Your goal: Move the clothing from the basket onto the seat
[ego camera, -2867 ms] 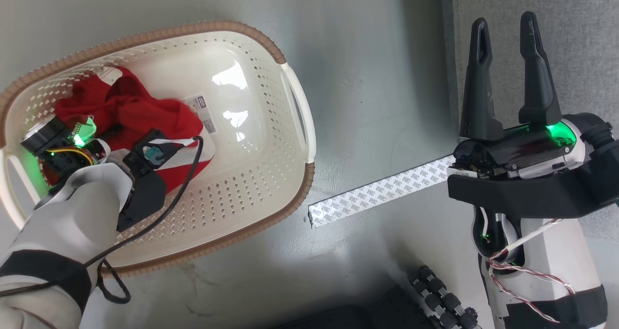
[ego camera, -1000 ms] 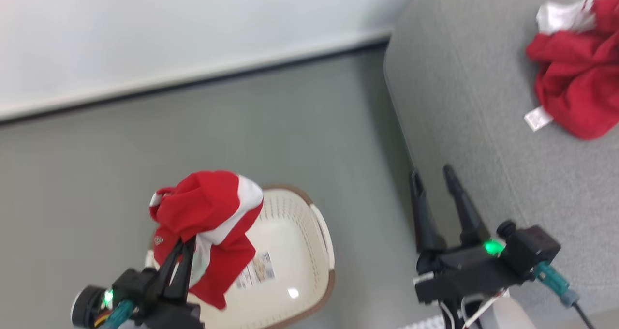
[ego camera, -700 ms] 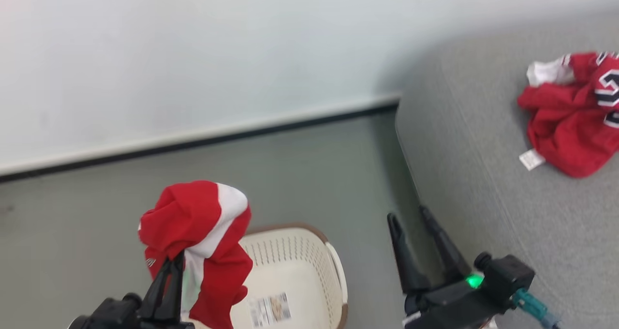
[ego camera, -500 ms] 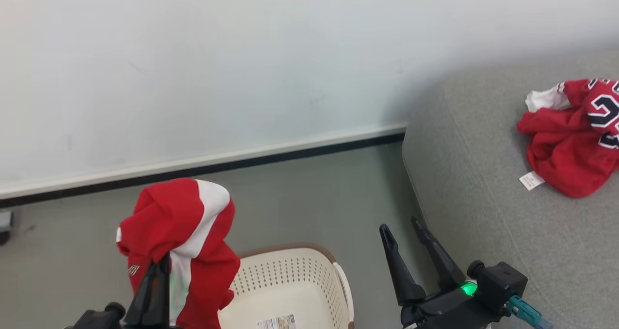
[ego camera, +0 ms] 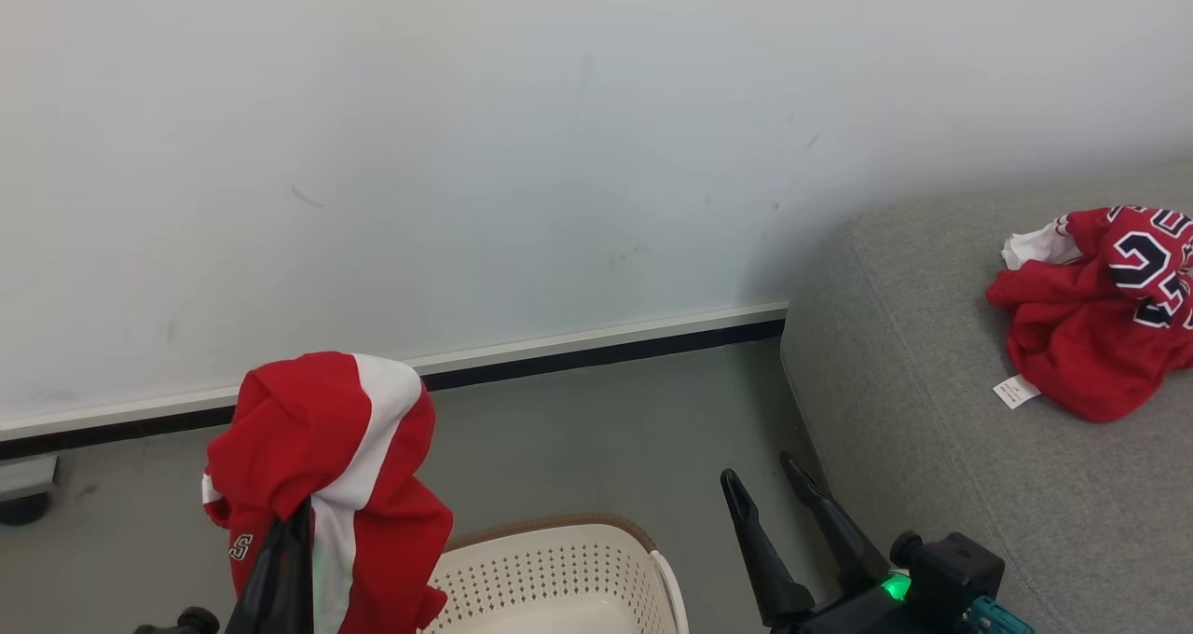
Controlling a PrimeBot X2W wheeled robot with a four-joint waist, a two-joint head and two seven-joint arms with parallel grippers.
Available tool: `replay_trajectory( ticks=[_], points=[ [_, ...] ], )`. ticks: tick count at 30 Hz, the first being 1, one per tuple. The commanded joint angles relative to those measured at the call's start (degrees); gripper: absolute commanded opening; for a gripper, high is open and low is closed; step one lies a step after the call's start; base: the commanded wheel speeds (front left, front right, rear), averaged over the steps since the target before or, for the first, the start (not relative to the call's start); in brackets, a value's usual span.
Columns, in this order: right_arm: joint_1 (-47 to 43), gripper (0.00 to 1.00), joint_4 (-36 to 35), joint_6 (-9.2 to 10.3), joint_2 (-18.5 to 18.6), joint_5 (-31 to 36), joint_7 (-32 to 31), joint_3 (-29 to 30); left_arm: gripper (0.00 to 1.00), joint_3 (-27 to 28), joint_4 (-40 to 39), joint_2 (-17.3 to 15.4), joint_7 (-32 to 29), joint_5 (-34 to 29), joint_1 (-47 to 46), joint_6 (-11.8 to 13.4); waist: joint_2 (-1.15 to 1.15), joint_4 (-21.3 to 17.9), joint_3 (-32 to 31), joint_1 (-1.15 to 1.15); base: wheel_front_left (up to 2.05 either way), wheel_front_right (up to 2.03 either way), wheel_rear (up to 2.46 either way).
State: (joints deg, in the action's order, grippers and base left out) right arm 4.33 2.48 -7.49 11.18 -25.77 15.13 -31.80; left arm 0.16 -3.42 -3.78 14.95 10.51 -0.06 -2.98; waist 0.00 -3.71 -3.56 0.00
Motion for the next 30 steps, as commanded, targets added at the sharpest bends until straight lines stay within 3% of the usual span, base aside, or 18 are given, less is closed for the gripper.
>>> replay_trajectory(
  ticks=[1,16,22,30],
  points=[
    [-0.2,1.0,-0.2,0.0,0.0,0.1,0.0,-0.1,0.0,0.3,-0.3,0.0,0.3,-0.4,0.3,-0.4,0.0,-0.1,-0.1,0.0,0.0,0.0,0.0],
    [6.4,1.0,0.2,0.0,0.1,-2.2,0.0,-8.0,0.0,-5.5,-1.1,0.6,0.3,0.2,-6.6,-4.0,0.0,-1.9,1.0,0.0,0.0,0.0,0.0],
    [9.4,1.0,-1.0,0.0,0.1,-5.7,0.0,-11.8,0.0,-10.9,-1.8,0.7,0.3,1.1,-9.8,-4.4,0.0,-2.3,1.8,0.0,0.0,0.0,0.0],
    [11.9,1.0,1.5,0.0,0.4,-5.6,0.0,-13.9,0.0,-19.5,-2.9,-0.1,0.3,4.0,-13.5,-4.5,0.0,-2.1,2.3,0.0,0.0,0.0,0.0]
  ],
)
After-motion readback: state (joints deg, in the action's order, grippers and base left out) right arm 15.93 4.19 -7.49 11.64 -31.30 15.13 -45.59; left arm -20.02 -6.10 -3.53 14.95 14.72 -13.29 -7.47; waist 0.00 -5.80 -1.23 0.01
